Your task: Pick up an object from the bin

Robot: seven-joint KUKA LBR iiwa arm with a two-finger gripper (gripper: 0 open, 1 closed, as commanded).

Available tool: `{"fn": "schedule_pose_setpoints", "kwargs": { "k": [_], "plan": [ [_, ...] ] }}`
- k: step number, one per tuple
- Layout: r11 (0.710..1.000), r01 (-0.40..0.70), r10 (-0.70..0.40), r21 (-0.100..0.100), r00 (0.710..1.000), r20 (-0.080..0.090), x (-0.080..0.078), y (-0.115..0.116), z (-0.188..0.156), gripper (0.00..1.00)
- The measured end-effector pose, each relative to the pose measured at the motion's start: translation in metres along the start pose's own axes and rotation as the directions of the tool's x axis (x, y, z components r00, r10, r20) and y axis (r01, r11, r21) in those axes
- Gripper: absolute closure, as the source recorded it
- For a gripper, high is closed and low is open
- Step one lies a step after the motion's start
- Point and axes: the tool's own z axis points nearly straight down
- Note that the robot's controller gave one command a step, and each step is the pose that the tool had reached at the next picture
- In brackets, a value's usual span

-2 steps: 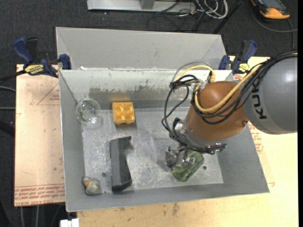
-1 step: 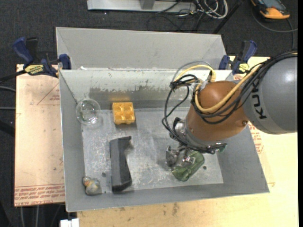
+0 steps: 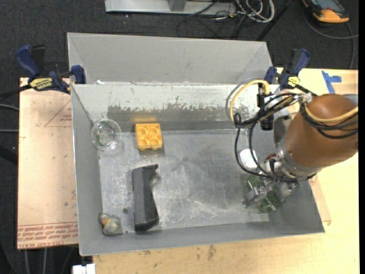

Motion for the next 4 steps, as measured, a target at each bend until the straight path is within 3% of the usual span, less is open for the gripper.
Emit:
{"fn": "schedule_pose_setpoints", "kwargs": {
  "k": [1,2,4],
  "plan": [
    [0.999,0.047,-0.047,-0.001,0.999,-0.001,0.013,0.003,-0.005,0.0],
    [0.933,0.361,-0.361,0.013,0.933,0.009,0.017,-0.007,0.055,1.0],
    [0.932,0.361,-0.361,0.013,0.932,0.01,0.017,-0.007,0.055,1.0]
  ]
}}
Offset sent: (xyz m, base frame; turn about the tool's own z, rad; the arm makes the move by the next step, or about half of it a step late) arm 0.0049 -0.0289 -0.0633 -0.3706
